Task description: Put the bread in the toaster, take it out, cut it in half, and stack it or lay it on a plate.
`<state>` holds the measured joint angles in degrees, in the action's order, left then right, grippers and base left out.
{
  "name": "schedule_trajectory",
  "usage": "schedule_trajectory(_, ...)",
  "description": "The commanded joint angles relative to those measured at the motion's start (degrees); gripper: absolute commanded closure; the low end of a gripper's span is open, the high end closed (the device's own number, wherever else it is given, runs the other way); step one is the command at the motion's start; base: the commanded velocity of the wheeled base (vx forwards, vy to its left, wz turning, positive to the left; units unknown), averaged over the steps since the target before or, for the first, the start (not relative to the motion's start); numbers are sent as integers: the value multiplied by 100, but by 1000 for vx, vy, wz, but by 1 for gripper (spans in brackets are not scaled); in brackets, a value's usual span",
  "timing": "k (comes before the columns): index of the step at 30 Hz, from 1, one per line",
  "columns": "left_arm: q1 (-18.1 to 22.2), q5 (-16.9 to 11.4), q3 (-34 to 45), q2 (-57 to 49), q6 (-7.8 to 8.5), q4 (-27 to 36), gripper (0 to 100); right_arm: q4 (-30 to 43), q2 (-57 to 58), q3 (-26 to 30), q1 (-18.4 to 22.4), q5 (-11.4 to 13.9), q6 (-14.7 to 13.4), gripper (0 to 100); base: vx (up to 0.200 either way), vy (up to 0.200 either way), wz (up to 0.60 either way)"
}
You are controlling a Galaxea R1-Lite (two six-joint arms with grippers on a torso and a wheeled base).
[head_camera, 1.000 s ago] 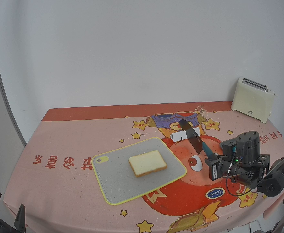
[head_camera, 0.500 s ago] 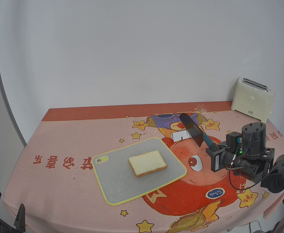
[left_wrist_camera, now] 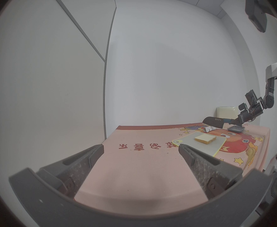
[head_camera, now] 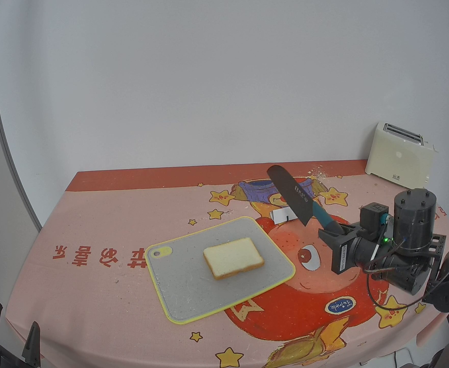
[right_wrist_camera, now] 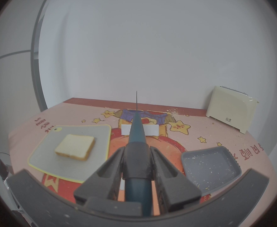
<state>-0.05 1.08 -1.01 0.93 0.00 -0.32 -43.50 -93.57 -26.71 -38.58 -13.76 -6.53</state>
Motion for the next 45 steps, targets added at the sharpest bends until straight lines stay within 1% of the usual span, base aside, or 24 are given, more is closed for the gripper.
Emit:
schedule_trajectory(1, -4, -12, 101, -57, -9, 5, 0, -19, 217, 307, -501, 181, -85, 100, 0, 0, 0)
schedule_trajectory(4, -4, -12, 101, -57, -9, -3, 0, -19, 217, 430, -633, 190, -94, 100, 0, 0, 0)
schedule_trajectory(7, -4, -12, 101, -57, -9, -3, 0, -27, 261, 614, -650, 207, -85, 100, 0, 0, 0)
schedule_trajectory(8, -4, -3, 101, -57, -9, -3, 0, -27, 357, 667, -650, 251, -85, 100, 0, 0, 0)
schedule_trajectory(10, -4, -12, 101, -57, -9, -3, 0, -45, 489, 737, -650, 410, -67, 100, 0, 0, 0)
schedule_trajectory(12, -4, -12, 101, -57, -9, -3, 0, -63, 648, 729, -607, 735, -67, 100, 0, 0, 0)
schedule_trajectory(13, -4, -12, 101, -57, -9, -3, 0, -63, 718, 702, -607, 823, -58, 100, 0, 0, 0)
schedule_trajectory(15, -4, -12, 101, -57, -9, -3, 0, -63, 841, 702, -650, 875, -76, 100, 0, 0, 0)
schedule_trajectory(17, -4, -12, 101, -57, -9, -3, 0, -63, 876, 729, -650, 867, -41, 100, 0, 0, 0)
schedule_trajectory(21, -4, -21, 101, -57, 0, -3, 0, -45, 982, 790, -650, 875, -67, 100, 0, 0, 0)
schedule_trajectory(27, -4, -21, 101, -49, 0, -3, 0, -54, 920, 737, -650, 831, -50, 100, 0, 0, 0)
schedule_trajectory(31, -4, -12, 101, -57, 0, -21, 0, -54, 920, 720, -650, 867, -85, 100, 0, 0, 0)
schedule_trajectory(36, -13, -21, 101, -57, 53, -74, 0, -45, 938, 764, -668, 875, -58, 100, 0, 0, 0)
schedule_trajectory(37, -13, -29, 101, -57, 35, -232, 0, -45, 946, 746, -668, 875, -58, 100, 0, 0, 0)
schedule_trajectory(38, -13, -38, 101, -57, 9, -742, 0, -54, 955, 737, -668, 875, -67, 100, 0, 0, 0)
schedule_trajectory(39, -4, -82, 57, -75, 9, -1849, 0, -54, 973, 737, -659, 875, -67, 100, 0, 0, 0)
schedule_trajectory(40, -4, -170, 40, -40, 53, -2315, 0, -54, 964, 729, -659, 875, -76, 100, 0, 0, 0)
schedule_trajectory(41, -13, -232, 22, -14, 70, -2473, 0, -54, 946, 729, -659, 875, -76, 100, 0, 0, 0)
schedule_trajectory(42, -21, -416, -48, 57, 141, -2675, 0, -54, 929, 720, -659, 875, -76, 100, 0, 0, 0)
schedule_trajectory(43, -21, -416, -48, 57, 141, -2675, 0, -54, 929, 720, -659, 875, -76, 100, 0, 0, 0)
schedule_trajectory(44, -13, -680, -373, 364, 325, -2587, 0, -45, 902, 737, -703, 858, -58, 100, 0, 0, 0)
schedule_trajectory(45, -13, -724, -523, 514, 343, -2535, 0, -45, 894, 755, -756, 840, -58, 100, 0, 0, 0)
